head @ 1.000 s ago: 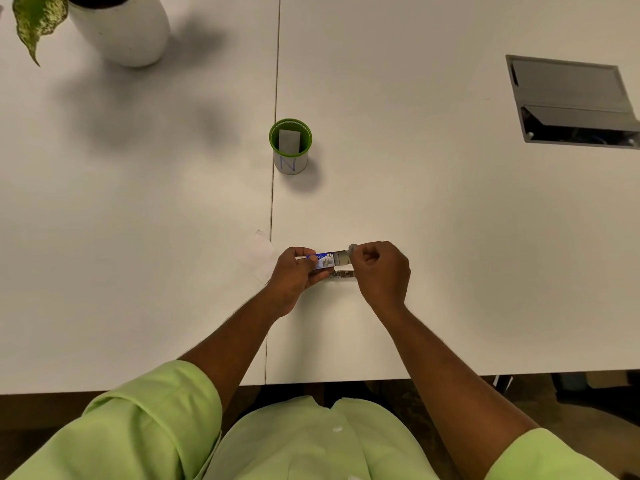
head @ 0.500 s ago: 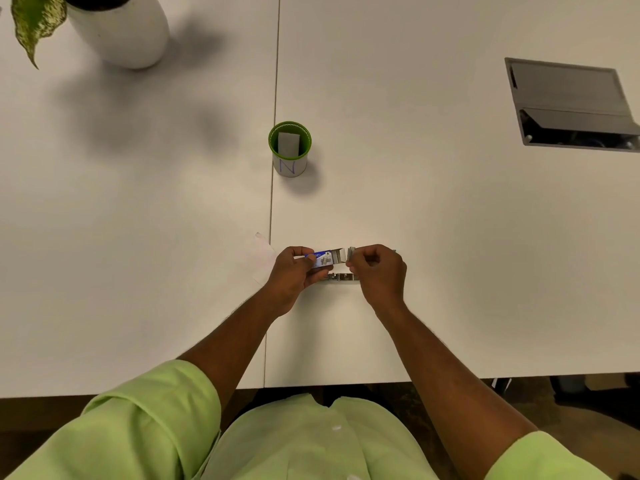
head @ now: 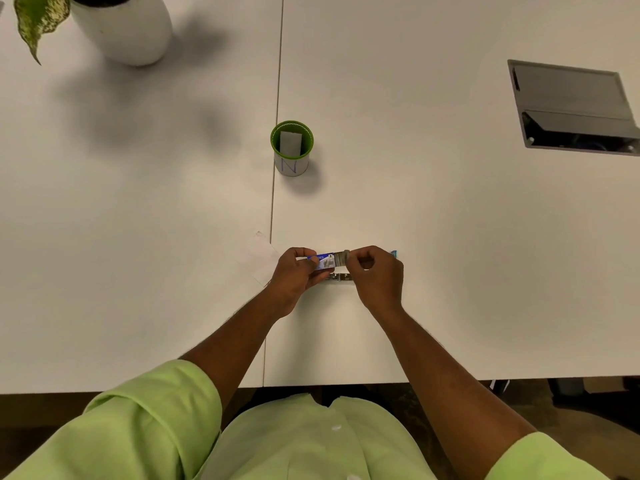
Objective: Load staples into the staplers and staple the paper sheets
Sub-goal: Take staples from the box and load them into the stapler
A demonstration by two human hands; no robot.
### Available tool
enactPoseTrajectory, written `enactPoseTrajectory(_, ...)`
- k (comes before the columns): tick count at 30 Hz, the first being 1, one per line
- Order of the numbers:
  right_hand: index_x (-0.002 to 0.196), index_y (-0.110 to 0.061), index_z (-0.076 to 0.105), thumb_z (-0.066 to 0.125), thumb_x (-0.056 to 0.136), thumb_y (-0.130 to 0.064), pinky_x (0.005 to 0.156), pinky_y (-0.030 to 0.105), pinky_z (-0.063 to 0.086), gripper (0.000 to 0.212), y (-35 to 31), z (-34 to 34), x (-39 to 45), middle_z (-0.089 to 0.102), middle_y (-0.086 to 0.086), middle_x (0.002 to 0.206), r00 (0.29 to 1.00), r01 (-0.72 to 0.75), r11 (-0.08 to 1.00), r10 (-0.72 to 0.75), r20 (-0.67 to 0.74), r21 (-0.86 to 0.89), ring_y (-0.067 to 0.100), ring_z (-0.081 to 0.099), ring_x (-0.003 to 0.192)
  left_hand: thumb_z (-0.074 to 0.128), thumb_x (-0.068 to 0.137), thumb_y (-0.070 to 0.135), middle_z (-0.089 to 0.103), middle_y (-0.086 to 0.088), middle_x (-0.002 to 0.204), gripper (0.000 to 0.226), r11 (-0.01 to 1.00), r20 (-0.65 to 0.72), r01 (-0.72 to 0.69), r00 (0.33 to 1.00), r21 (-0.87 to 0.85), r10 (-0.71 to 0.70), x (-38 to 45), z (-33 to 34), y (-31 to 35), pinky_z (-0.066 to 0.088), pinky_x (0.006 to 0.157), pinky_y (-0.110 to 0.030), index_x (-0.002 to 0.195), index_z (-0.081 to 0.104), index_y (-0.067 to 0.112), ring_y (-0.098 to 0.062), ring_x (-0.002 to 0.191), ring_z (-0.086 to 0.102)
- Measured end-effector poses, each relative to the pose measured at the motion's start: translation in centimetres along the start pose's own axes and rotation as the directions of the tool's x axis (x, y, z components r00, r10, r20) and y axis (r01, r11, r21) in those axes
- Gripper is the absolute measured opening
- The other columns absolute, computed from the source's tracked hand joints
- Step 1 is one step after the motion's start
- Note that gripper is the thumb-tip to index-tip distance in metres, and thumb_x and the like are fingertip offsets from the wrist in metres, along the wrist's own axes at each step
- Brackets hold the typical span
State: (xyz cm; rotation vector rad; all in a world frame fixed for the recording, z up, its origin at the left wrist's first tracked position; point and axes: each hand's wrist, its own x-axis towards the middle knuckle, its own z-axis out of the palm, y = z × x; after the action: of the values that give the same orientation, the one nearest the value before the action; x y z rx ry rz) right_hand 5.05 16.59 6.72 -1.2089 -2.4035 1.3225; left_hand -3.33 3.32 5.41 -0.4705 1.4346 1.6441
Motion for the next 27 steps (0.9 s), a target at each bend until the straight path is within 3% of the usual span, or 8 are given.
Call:
enactPoseTrajectory(6,0.072,-0.030,0.064,0.073,0.088,-0.032,0.058,0.018,0.037,0.018,0.1,0.2,-0.1,0.063,-0.011,0.082,0.989,0.118,0.970,-0.135,-0.067,-0.213,0.003,0.054,0.061,0.055,0.100,0.000,0.063,-0.028,0.123,0.015,1.000,0.004,-0.002,1.000,0.001,0.002,-0.1,0.2,-0.3,0.062,0.084,-0.033,0.114,0.052,0.002,-0.035,0.095,0.073)
enactPoseTrajectory(12,0.078,-0.024,0.070,0.073,0.088,-0.029,0.063,0.027,0.046,0.012,0.3,0.1,-0.5,0.066,-0.008,0.087,0.983,0.164,0.970,-0.175,-0.052,-0.180,0.008,0.057,0.065,0.053,0.101,-0.002,0.064,-0.025,0.117,0.013,0.999,0.012,0.000,1.000,-0.036,0.000,-0.1,0.2,-0.4,0.062,0.082,-0.031,0.113,0.052,0.002,-0.028,0.085,0.074)
enactPoseTrajectory(16,0.082,-0.020,0.072,0.074,0.088,-0.024,0.069,0.025,0.050,0.007,0.3,0.0,0.1,0.069,-0.007,0.087,0.991,0.064,0.997,-0.059,-0.116,0.037,0.005,0.063,0.072,0.054,0.100,-0.003,0.063,-0.022,0.113,0.013,0.999,0.011,0.000,1.000,-0.048,0.001,-0.2,0.1,-0.4,0.063,0.080,-0.031,0.112,0.052,0.002,-0.026,0.082,0.075)
enactPoseTrajectory(19,0.080,-0.015,0.073,0.072,0.087,-0.019,0.076,0.036,0.059,0.008,0.6,0.1,0.5,0.074,-0.004,0.080,0.991,-0.072,0.984,0.089,-0.100,0.161,0.011,0.070,0.076,0.053,0.101,-0.003,0.062,-0.025,0.118,0.012,0.999,0.010,0.005,1.000,-0.052,-0.005,-0.1,0.1,-0.3,0.062,0.082,-0.033,0.112,0.051,0.002,-0.033,0.089,0.073)
enactPoseTrajectory(23,0.081,-0.006,0.072,0.074,0.086,-0.012,0.076,0.039,0.063,0.008,1.1,-0.3,0.8,0.077,0.005,0.076,0.967,-0.214,0.885,0.252,-0.039,0.413,0.023,0.076,0.075,0.052,0.101,-0.003,0.061,-0.027,0.121,0.009,0.998,0.014,0.010,1.000,-0.067,-0.009,-0.1,-0.1,-0.1,0.061,0.082,-0.034,0.108,0.051,0.003,-0.035,0.090,0.072)
enactPoseTrajectory(27,0.080,-0.003,0.071,0.071,0.083,0.001,0.070,0.034,0.061,0.005,1.2,-0.6,0.5,0.077,0.013,0.079,0.959,-0.261,0.819,0.282,0.038,0.510,0.027,0.076,0.076,0.053,0.101,-0.003,0.060,-0.027,0.122,0.009,0.998,0.016,0.012,1.000,-0.063,-0.011,0.1,-0.3,-0.1,0.062,0.081,-0.034,0.108,0.052,0.003,-0.031,0.087,0.073)
